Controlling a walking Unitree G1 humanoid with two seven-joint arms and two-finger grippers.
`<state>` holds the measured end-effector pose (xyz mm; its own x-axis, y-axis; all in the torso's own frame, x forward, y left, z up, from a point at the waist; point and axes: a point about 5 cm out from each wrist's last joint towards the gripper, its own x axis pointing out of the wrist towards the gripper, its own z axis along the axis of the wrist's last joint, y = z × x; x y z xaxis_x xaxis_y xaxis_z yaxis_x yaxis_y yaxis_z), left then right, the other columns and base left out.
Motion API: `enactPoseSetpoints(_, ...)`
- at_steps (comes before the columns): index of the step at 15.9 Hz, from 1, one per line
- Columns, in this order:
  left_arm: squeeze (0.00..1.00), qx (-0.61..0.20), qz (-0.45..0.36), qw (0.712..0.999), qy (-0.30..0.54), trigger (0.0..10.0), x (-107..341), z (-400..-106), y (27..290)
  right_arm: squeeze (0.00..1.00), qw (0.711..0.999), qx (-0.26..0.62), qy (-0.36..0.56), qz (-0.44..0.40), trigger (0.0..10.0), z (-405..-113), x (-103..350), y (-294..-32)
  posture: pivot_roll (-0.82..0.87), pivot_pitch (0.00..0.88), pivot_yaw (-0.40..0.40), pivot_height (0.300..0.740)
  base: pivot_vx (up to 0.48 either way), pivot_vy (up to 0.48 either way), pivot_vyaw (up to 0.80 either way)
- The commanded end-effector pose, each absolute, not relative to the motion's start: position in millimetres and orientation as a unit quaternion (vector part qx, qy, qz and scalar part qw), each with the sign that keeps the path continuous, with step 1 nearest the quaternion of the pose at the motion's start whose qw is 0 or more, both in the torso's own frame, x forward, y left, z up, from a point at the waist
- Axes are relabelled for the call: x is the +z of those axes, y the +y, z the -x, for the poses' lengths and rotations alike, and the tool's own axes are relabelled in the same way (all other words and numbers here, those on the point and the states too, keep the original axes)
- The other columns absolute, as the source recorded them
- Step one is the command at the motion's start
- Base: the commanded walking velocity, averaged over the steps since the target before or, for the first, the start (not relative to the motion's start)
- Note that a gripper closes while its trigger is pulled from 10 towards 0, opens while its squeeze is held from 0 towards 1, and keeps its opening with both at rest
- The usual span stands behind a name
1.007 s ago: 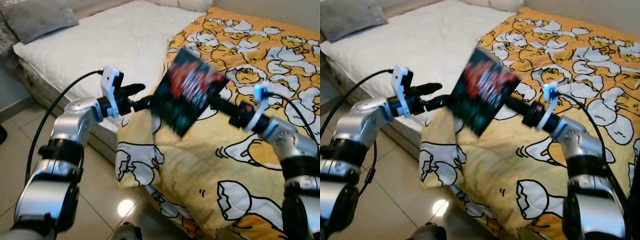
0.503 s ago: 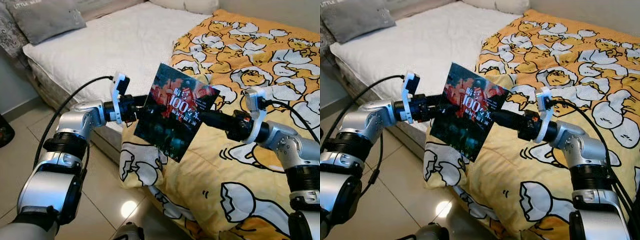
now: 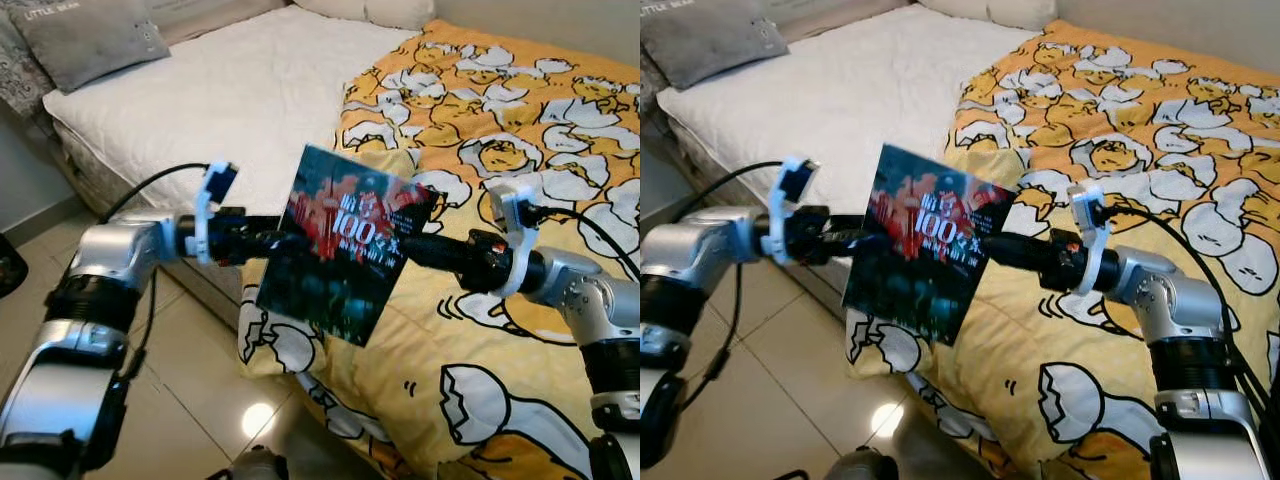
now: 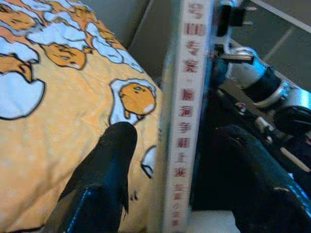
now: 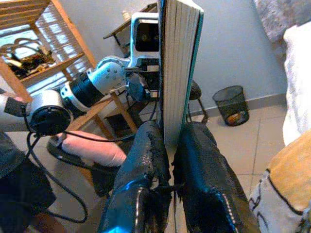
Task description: Clean up the room
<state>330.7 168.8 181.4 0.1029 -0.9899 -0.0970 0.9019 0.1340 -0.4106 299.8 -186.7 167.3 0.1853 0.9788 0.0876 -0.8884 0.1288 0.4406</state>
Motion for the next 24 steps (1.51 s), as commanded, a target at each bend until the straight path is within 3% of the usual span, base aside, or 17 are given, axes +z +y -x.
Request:
enactPoseSetpoints(1,0.00,-0.655,0.117,0.724,0.183,0.0,183.2,-328.3,167.0,0.00,0.728,0.651,0.085,-0.198,0.0,-297.8,178.5,-183.6,-0.11,0.000,0.052,0.740,0.000,0.000,0.00)
enactPoseSetpoints(15,0.00,-0.634,0.093,0.747,0.174,0.0,182.7,-314.3,165.5,0.00,0.731,0.647,0.074,-0.203,0.0,-294.2,177.6,-178.9,-0.11,0.000,0.064,0.740,0.000,0.000,0.00)
enactPoseSetpoints(17,0.00,-0.614,0.074,0.769,0.162,0.0,181.8,-314.7,165.7,0.00,0.743,0.631,0.088,-0.205,10.0,-295.0,174.9,-177.9,-0.11,0.000,0.073,0.740,0.000,0.000,0.00)
enactPoseSetpoints(18,0.00,-0.596,0.065,0.787,0.146,0.0,182.6,-315.3,165.5,0.75,0.773,0.601,0.087,-0.182,10.0,-297.7,169.6,-179.1,-0.11,0.000,0.075,0.740,0.000,0.000,0.00)
enactPoseSetpoints(19,0.00,-0.577,0.058,0.805,0.127,0.0,184.1,-316.3,165.5,1.00,0.809,0.554,0.087,-0.174,10.0,-303.3,162.9,-184.4,-0.11,0.000,0.077,0.740,0.000,0.000,0.00)
enactPoseSetpoints(21,0.00,-0.517,0.047,0.849,0.097,0.0,187.7,-319.2,168.7,1.00,0.878,0.435,0.101,-0.172,10.0,-314.3,144.9,-206.3,-0.11,0.000,0.077,0.740,0.000,0.000,0.00)
enactPoseSetpoints(24,0.00,-0.432,-0.025,0.898,0.080,0.0,188.5,-320.3,175.2,1.00,0.913,0.360,0.098,-0.165,10.0,-308.2,135.4,-221.8,-0.10,0.000,0.063,0.740,0.000,0.000,0.00)
